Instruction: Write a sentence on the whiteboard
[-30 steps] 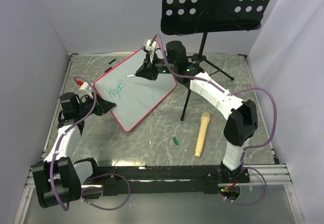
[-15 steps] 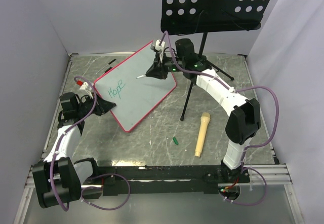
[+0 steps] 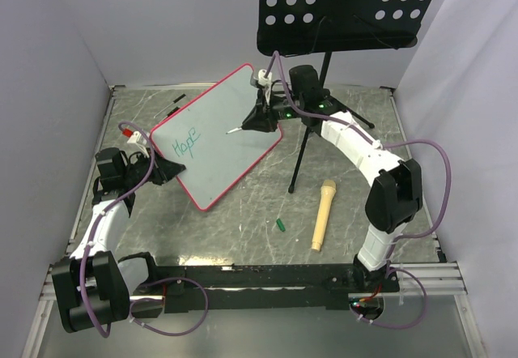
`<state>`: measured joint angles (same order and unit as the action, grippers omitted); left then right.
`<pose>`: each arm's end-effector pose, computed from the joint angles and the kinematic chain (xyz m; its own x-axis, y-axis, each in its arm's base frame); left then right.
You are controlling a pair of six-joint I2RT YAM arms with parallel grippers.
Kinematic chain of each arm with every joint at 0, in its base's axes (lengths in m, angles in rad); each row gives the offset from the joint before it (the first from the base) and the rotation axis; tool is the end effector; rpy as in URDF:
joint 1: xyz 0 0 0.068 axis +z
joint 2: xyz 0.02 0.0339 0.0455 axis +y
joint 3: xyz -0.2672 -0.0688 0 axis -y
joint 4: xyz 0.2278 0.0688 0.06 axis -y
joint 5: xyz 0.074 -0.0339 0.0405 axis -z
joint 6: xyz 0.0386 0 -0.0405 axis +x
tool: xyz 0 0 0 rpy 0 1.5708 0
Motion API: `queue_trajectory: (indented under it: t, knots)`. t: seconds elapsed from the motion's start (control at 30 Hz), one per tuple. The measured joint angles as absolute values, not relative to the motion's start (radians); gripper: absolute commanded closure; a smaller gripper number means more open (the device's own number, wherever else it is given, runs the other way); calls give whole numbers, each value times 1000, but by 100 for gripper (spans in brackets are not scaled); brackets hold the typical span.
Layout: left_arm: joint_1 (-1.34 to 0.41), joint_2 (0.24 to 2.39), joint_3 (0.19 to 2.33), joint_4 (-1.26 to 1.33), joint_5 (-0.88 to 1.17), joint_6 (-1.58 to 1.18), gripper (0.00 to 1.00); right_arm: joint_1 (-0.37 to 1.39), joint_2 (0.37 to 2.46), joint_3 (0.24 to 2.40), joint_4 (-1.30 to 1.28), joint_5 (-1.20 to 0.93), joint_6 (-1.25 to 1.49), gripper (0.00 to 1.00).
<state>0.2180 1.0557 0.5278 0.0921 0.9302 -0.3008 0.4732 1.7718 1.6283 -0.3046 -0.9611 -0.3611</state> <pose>0.2053 0.0138 0.2421 -0.5656 -0.3067 -0.7656 0.4322 0.6804 -0.5918 0.3363 0.2077 0.3605 -0.0362 -0.2458 -0.9686 -0.9957 0.0920 0.0139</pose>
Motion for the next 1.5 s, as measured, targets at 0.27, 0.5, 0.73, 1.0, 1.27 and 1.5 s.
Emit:
queue_trajectory:
  t: [0.27,0.5,0.73,1.0,1.27,1.5]
  knots:
    - [218,1056,528,92,930,-301,99,473,1748,1627,-312,-989,-373,100]
    - [218,1056,528,92,930,-301,99,474,1739,1595,-318,-989,-388,100]
    - [218,1056,528,93,937,-302,99,506,1725,1550,-294,-962,-385,100]
    - [217,1057,528,93,945,-301,99,574,1725,1553,-189,-893,-339,100]
    - [216,1058,528,93,946,-301,99,577,1773,1608,-86,-795,-288,100]
    - [215,1058,528,93,950,-301,99,586,1858,1649,-47,-718,-255,100]
